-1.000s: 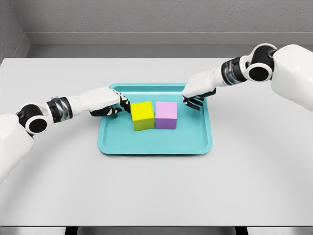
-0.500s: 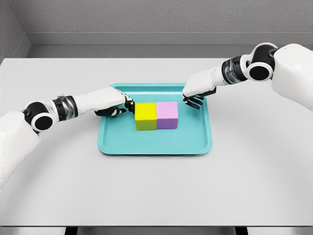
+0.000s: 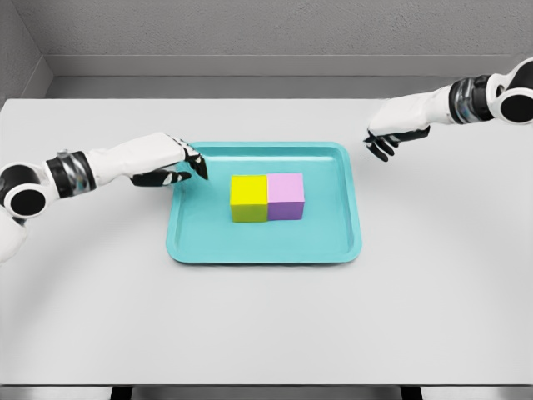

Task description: Push two cubes

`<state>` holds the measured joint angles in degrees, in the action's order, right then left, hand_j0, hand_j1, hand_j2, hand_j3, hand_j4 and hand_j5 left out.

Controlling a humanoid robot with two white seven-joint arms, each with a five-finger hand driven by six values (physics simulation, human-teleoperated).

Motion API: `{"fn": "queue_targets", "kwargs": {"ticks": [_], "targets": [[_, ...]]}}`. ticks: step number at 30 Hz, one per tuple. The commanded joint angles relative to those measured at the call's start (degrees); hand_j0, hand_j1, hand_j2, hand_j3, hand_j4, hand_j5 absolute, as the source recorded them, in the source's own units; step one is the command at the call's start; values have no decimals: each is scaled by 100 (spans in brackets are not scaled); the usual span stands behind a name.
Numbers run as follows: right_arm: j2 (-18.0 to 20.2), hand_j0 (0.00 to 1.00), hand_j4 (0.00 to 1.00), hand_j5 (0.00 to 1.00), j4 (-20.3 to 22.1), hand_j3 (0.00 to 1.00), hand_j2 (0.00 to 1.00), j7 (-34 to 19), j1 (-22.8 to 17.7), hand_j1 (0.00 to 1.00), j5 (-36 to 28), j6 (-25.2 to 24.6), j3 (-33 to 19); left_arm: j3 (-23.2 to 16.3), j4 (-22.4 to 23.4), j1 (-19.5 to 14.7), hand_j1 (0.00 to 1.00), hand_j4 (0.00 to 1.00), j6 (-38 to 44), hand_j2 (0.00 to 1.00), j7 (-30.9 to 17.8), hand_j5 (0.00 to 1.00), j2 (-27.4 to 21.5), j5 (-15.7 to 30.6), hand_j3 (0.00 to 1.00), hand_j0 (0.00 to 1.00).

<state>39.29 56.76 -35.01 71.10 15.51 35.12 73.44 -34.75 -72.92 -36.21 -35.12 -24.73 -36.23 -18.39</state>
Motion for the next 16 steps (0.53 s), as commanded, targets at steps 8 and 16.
{"fn": "queue_targets", "kwargs": {"ticks": [8, 16], "targets": [[703, 100, 100, 100, -368, 100, 100, 1, -167, 100, -13, -12, -216, 1366, -768, 1178, 100, 100, 12, 100, 4, 100, -1421, 661, 100, 100], [703, 100, 100, 100, -315, 100, 100, 1, -158, 100, -13, -12, -225, 1339, -478, 1151, 100, 100, 12, 100, -23, 100, -1061, 600, 100, 100]]}}
